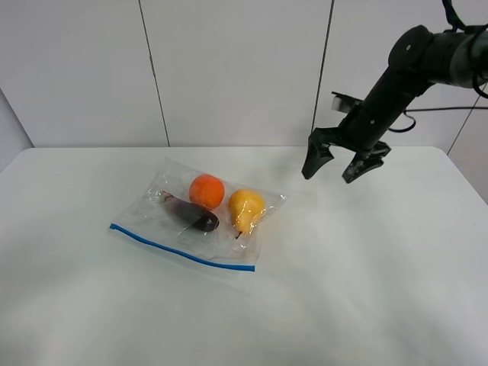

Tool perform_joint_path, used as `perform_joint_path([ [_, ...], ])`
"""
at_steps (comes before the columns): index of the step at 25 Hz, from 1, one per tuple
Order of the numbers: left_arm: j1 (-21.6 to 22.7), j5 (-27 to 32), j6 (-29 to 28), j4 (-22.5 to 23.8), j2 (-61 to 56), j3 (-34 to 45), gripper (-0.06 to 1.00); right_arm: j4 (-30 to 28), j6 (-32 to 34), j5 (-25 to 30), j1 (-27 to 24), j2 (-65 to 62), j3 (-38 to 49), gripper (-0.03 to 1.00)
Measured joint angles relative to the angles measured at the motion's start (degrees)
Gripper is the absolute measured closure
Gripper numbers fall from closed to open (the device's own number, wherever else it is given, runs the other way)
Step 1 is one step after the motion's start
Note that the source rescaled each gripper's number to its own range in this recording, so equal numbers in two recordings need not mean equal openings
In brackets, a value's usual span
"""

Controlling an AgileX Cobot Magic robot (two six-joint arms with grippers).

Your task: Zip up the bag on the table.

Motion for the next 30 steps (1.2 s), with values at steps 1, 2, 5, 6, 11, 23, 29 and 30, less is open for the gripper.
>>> perform_joint_path([
  [1,0.00,0.00,0.00,0.00,0.00,0.00,-0.05,-4.24,2.28,0.06,0.05,0.00,-1.38,-0.03],
  [2,0.00,0.00,0.00,0.00,0.00,0.00,-0.05,-7.94,3.59,0.41,0.05,0.00,-2.41,-0.03],
  [5,0.00,0.00,0.00,0.00,0.00,0.00,-0.05,-14.15,5.46,1.62,-0.19,0.00,-3.60,-0.03],
  [6,0.00,0.00,0.00,0.00,0.00,0.00,-0.05,-14.44,5.52,1.85,-0.60,0.00,-3.60,-0.03],
  [11,0.00,0.00,0.00,0.00,0.00,0.00,-0.05,-15.03,6.23,1.93,-2.83,-0.01,-3.60,-0.03],
  [23,0.00,0.00,0.00,-0.01,0.00,0.00,-0.05,-15.66,6.70,1.94,-5.38,-14.01,12.96,-0.03],
  [29,0.00,0.07,0.00,-0.06,0.00,0.00,-0.05,-16.20,6.70,1.94,-5.38,-28.63,29.66,-0.03],
  [30,0.00,0.07,0.00,-0.06,0.00,0.00,-0.05,-16.25,6.70,1.94,-5.38,-31.45,32.60,-0.03],
])
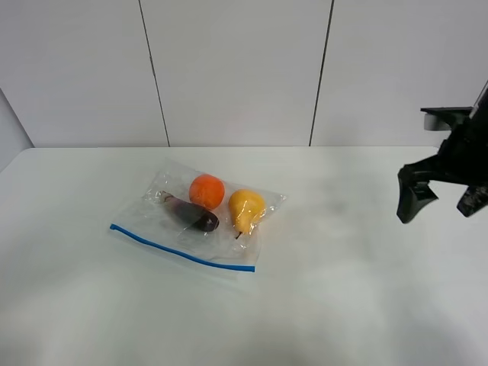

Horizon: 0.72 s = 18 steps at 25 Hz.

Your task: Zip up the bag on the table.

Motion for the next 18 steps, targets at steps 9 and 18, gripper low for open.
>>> perform_joint_path([
  [9,0.00,-0.05,0.00,0.00,0.00,0.00,-0.05,0.00,0.21,-0.95,0.00,-29.48,23.09,-0.03],
  [18,0.00,-0.05,0.00,0.00,0.00,0.00,-0.05,0.05,2.72,-10.07,0.00,-61.18,38.19,-0.03],
])
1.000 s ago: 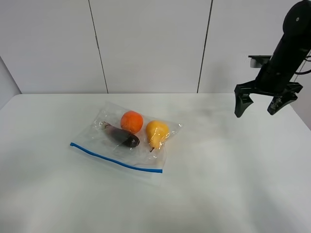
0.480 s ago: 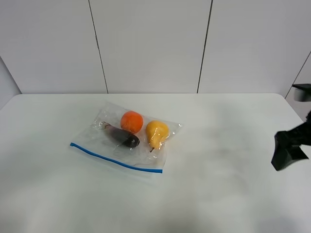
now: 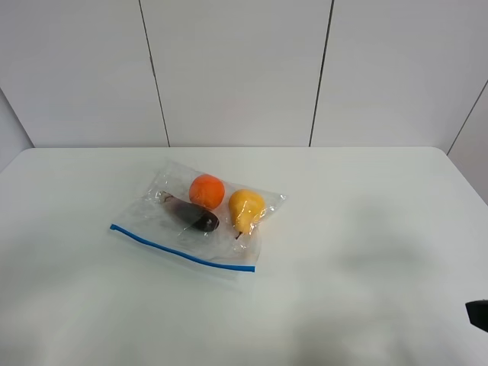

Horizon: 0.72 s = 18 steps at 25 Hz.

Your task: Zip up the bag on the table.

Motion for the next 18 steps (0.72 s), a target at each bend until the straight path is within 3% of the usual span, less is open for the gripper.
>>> perform_joint_path([
  [18,0.00,0.00,0.00,0.00,0.00,0.00,-0.05,-1.11,1.10,-0.40,0.06,-26.60,1.06,-0.03],
])
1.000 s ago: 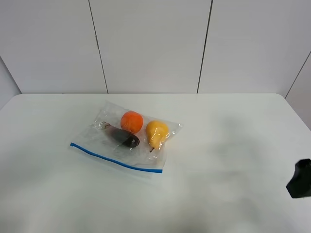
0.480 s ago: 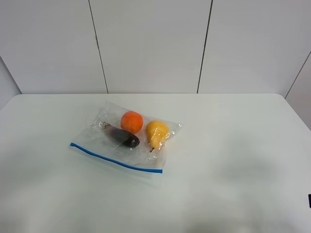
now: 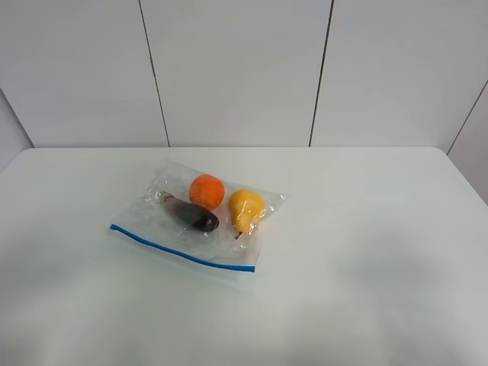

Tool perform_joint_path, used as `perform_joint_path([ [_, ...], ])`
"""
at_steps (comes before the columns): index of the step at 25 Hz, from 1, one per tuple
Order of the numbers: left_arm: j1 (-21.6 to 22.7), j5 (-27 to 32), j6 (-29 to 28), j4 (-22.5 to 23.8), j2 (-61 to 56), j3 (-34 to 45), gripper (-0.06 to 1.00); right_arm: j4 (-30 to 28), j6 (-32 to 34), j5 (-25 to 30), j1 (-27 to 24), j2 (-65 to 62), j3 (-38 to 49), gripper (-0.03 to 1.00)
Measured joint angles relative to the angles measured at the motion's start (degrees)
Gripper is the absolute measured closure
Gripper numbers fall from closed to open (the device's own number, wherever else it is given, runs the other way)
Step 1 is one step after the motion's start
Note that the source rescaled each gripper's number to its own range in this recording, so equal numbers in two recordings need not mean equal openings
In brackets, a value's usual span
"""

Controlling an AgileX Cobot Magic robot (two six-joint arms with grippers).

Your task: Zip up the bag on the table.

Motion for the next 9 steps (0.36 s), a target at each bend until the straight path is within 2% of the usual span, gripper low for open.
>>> perform_joint_path([
  [9,0.00,0.00,0.00,0.00,0.00,0.00,-0.05,-0.25,0.14,-0.05,0.00,-0.28,0.00,-0.03],
])
